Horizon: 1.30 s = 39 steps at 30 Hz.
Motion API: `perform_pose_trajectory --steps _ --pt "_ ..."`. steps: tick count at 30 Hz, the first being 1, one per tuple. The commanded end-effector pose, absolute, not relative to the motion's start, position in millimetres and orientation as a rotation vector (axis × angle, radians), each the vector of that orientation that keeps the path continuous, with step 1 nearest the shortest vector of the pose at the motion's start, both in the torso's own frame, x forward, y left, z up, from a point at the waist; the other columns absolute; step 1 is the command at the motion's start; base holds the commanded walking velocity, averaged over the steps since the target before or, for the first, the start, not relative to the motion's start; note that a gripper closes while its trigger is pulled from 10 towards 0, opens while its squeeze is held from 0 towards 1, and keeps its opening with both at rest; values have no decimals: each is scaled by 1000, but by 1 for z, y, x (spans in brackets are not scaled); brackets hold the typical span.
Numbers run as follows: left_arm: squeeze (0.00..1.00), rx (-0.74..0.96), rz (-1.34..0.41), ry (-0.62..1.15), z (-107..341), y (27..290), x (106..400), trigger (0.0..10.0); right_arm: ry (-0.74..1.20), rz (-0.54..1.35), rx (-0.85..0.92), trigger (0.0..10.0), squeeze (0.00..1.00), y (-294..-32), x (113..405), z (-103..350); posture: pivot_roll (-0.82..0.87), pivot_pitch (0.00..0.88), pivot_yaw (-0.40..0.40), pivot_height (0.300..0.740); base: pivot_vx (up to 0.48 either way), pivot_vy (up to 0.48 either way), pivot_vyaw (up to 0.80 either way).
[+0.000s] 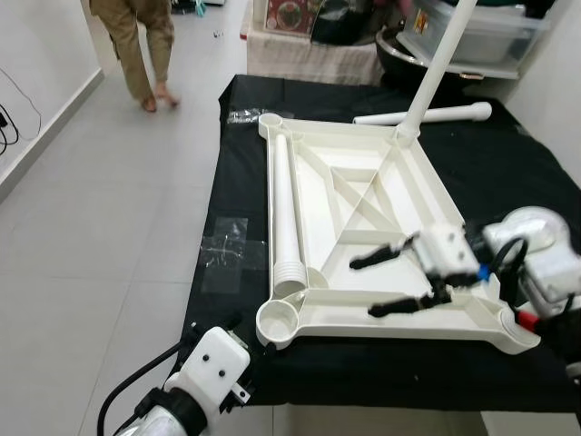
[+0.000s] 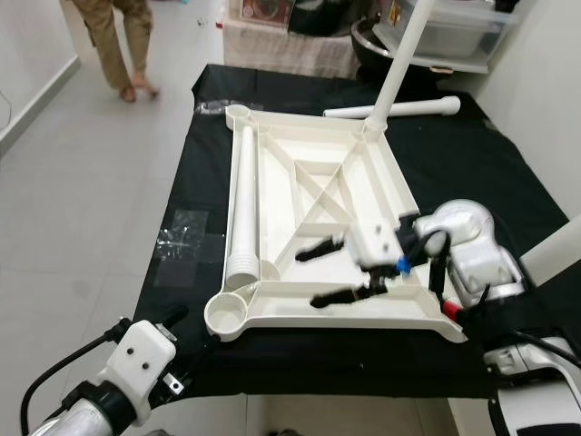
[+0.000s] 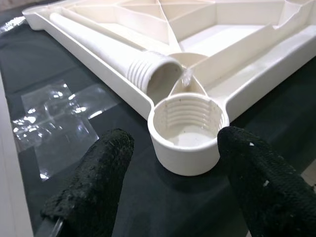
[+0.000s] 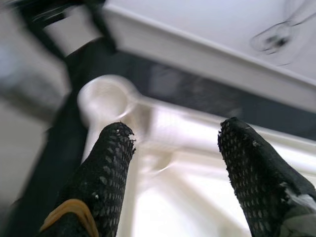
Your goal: Building children table
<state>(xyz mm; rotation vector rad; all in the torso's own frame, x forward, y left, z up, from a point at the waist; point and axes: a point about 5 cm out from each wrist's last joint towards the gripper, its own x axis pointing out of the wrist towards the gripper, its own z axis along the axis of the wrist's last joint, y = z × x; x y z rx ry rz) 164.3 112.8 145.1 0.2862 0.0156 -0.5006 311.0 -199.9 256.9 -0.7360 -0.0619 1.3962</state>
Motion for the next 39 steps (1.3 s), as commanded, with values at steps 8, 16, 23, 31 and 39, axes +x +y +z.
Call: perform_pose_trajectory --steps 8,16,23,31,39 --pt "0 264 -472 11 148 115 169 10000 -109 836 -563 10000 0 -166 329 231 44 124 -100 740 0 0 0" --pt "0 237 -449 21 149 118 172 10000 -169 587 -537 10000 0 -154 313 210 58 136 -109 740 0 0 0" --pt "0 207 -463 43 145 116 169 10000 -136 484 -487 10000 0 -148 291 188 54 136 -96 740 0 0 0" --pt "0 189 -468 62 138 114 170 10000 -53 444 -374 10000 0 -136 289 171 67 108 -105 740 0 113 0" --pt "0 213 -495 65 135 110 166 10000 -18 376 -332 10000 0 -128 293 167 72 72 -109 740 0 173 0"
